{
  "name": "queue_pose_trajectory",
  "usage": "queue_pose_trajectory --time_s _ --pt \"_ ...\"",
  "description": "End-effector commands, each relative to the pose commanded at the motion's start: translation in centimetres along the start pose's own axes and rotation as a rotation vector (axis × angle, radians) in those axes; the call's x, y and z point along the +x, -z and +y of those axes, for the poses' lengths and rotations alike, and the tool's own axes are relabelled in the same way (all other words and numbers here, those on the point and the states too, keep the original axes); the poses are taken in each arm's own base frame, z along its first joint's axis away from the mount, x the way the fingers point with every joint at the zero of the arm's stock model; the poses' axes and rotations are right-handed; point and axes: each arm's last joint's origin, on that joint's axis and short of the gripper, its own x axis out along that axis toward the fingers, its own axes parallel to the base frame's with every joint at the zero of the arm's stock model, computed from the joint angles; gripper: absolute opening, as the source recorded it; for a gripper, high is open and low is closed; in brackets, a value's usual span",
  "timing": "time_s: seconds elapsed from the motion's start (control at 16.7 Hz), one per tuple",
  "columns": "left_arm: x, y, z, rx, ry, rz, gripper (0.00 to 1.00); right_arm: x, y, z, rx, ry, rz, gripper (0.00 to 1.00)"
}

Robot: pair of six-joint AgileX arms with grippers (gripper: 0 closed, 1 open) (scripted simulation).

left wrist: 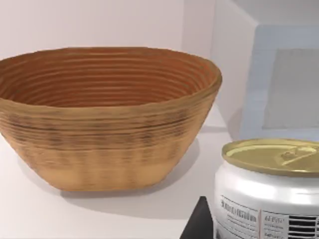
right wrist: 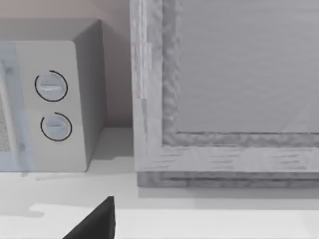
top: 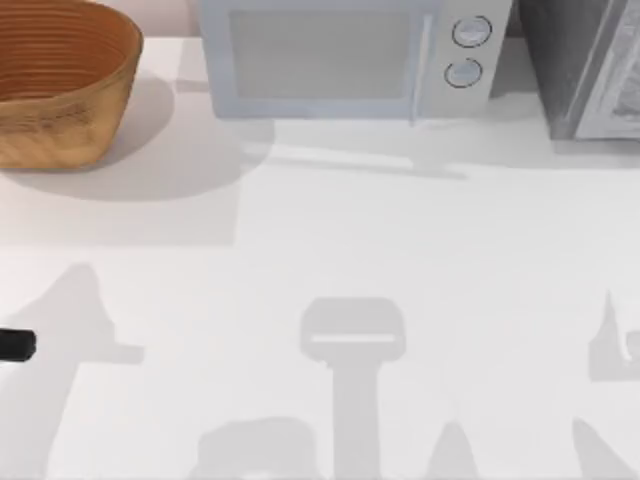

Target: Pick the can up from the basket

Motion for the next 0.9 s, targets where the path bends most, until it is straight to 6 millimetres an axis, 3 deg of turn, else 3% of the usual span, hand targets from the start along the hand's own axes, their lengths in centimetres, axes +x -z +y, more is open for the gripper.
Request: queue_pose_trajectory --time_s 0.3,0.9 --pt "-0.1 4.1 0.6 0.012 -0.096 -0.109 0.0 0.0 0.0 0.0 0.0 0.0 0.0 1.0" --pt "0.0 4.2 0.4 0.019 -0.071 -0.111 0.0 0.0 0.0 0.0 0.0 0.0 0.0 1.0"
